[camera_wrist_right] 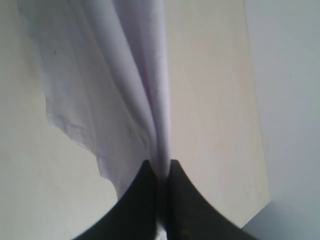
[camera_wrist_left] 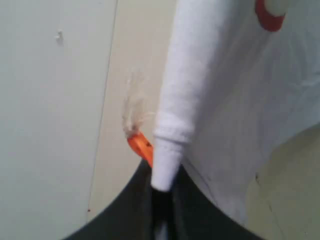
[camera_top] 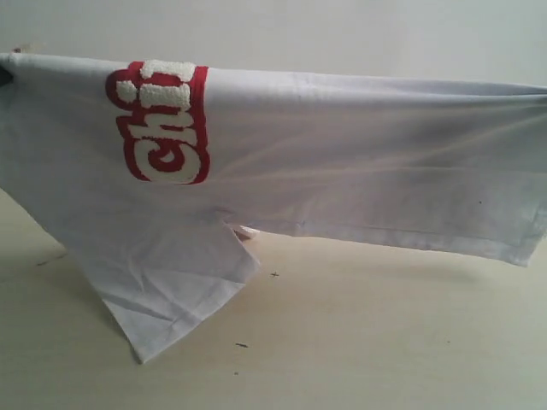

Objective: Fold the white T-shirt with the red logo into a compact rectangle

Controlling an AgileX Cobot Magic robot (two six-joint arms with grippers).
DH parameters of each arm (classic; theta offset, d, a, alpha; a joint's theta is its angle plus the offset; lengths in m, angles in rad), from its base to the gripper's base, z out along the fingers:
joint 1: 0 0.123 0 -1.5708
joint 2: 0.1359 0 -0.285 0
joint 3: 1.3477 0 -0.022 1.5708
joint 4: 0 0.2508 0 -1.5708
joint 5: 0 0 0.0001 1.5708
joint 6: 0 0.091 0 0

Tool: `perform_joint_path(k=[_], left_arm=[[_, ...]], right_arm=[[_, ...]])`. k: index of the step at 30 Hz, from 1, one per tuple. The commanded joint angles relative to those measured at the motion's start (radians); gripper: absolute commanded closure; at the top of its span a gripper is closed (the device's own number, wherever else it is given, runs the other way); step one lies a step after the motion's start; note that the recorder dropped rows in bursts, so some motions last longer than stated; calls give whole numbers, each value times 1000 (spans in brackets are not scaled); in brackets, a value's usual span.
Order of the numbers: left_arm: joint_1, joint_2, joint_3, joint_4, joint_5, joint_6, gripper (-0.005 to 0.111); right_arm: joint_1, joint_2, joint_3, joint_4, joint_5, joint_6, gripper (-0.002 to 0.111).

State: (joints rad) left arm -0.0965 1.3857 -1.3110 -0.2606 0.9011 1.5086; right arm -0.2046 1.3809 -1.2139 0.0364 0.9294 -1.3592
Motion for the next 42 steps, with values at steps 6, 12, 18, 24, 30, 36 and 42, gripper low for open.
perform_joint_path(k=[6, 12, 18, 24, 30, 36, 42], left_arm=[[7, -96, -29, 77, 114, -75, 107], [7, -188, -27, 63, 214, -98, 107], [5, -295, -27, -31, 320, -160, 107], [-78, -428, 8, -29, 320, -312, 107], [-194, -584, 121, 71, 320, -519, 107], [-251, -681, 239, 105, 320, -613, 107], [-254, -615, 301, 247, 320, -601, 107]], right_arm=[[-4, -81, -12, 68, 24, 26, 108], [-4, -156, -12, 123, 107, 37, 108], [-4, -253, -12, 217, 243, 82, 108], [15, -365, 8, 301, 292, 141, 108], [115, -490, 125, 230, 292, 264, 108], [187, -563, 253, 175, 292, 357, 108], [193, -525, 320, 81, 292, 399, 108]])
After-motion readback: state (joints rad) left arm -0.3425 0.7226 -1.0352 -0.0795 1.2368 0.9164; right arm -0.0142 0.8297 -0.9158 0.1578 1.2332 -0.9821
